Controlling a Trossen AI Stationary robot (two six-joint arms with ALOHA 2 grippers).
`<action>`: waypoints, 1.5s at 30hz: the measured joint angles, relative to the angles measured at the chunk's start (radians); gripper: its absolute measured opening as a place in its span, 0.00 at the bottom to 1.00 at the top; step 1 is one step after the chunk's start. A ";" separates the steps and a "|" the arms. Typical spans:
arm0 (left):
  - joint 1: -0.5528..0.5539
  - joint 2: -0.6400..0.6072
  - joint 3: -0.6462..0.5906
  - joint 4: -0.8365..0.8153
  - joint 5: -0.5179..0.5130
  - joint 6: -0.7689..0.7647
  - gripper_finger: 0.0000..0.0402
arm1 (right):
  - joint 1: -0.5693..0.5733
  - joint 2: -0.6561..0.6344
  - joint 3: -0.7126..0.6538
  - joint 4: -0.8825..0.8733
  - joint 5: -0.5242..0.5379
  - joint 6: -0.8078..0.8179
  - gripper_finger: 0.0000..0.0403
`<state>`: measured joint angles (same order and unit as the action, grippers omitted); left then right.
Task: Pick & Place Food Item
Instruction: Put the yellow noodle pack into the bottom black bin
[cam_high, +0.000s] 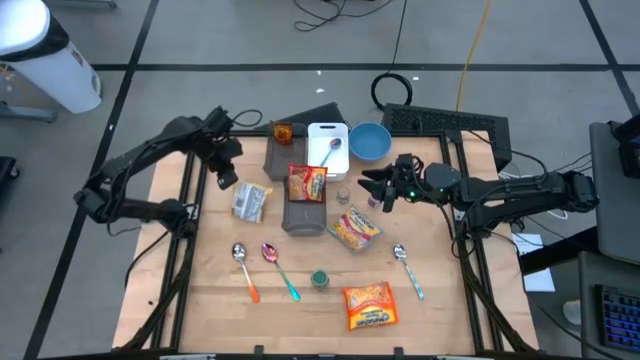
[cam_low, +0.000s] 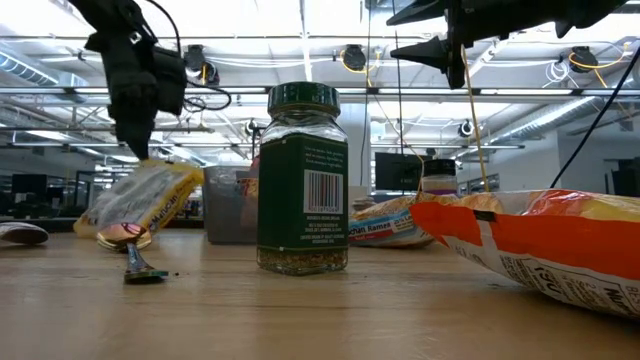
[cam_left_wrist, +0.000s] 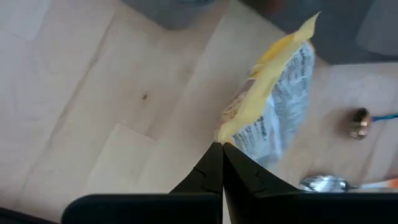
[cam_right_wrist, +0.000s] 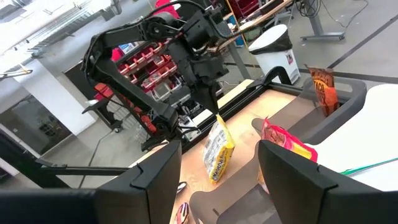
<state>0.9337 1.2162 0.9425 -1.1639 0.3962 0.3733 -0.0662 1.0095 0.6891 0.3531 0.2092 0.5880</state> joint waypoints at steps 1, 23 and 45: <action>0.000 -0.012 0.008 -0.010 0.010 -0.008 0.00 | 0.000 0.000 0.000 0.000 0.000 0.000 0.52; -0.136 -0.090 0.574 -0.082 0.080 -0.161 0.00 | 0.000 -0.001 0.003 0.168 -0.004 -0.112 0.52; -0.413 0.076 0.680 0.160 0.082 -0.372 0.00 | -0.046 0.408 0.511 -0.058 -0.185 -0.266 0.73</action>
<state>0.5202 1.2917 1.6222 -1.0038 0.4785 0.0010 -0.1120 1.4175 1.2001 0.2953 0.0242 0.3219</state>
